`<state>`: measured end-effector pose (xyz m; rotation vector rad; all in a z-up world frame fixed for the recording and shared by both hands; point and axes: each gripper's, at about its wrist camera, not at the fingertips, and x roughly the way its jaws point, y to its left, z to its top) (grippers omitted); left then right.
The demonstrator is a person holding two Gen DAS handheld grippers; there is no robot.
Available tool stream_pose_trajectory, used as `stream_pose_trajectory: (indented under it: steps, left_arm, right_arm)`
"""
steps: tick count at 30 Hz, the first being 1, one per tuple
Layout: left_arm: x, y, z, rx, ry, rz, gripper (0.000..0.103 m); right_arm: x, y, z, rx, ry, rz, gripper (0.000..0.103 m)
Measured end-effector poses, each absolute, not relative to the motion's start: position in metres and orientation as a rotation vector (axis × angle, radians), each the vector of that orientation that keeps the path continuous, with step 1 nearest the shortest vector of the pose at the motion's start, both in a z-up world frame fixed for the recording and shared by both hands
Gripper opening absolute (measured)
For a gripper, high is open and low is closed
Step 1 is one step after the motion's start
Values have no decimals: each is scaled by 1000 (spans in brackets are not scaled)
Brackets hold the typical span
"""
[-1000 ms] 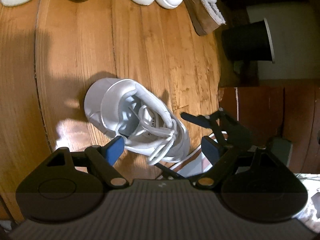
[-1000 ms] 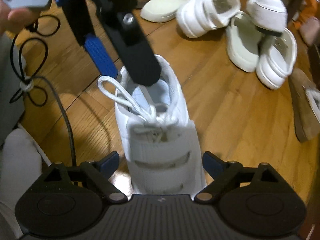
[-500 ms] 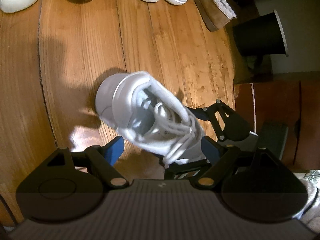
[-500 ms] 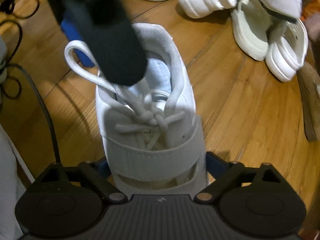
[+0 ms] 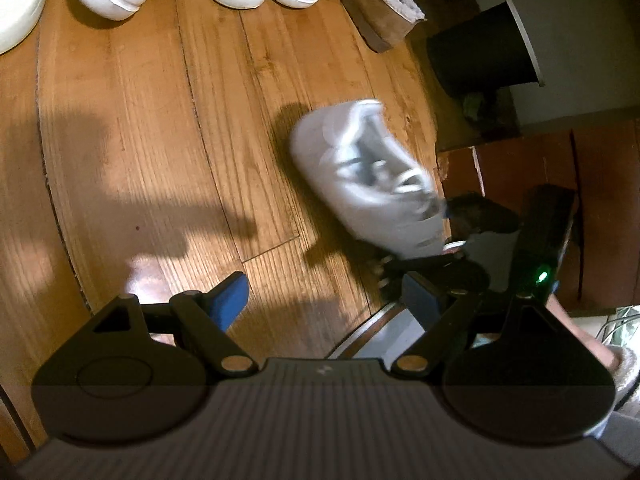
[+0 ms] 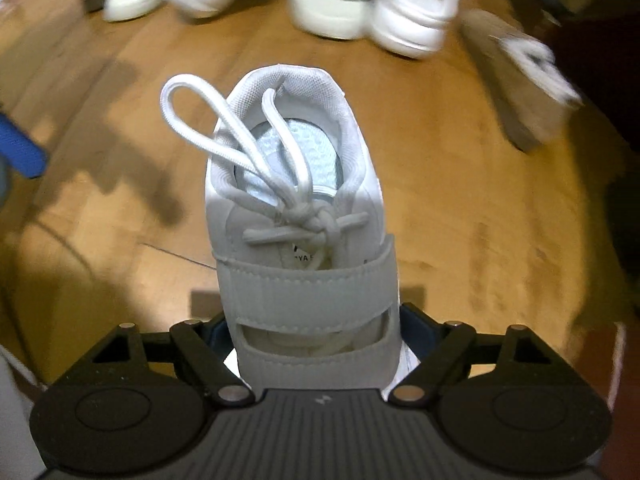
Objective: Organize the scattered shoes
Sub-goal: 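Carry the sneaker with the right tool to the wall and lower it, then open the right tool and bring both tools back to the pile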
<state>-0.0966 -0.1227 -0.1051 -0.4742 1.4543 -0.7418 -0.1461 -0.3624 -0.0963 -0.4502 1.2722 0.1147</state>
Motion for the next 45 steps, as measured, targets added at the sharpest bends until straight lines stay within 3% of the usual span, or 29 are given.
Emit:
stream_pose_trajectory:
  steps: [11,26,45]
  left_arm:
    - [-103,-148,-111,-419,1480,-754,84]
    - [-113,-173,-106,-360,1445,-797,84]
    - [-116,-172,-100,-279,1417,-747,84]
  right_arm:
    - [-150,-467,-73,-451,1239,-135,83]
    - [-119,-526,-114,-319,1219,-228,91]
    - [-132,-445,-63,-309,1369,-360,95]
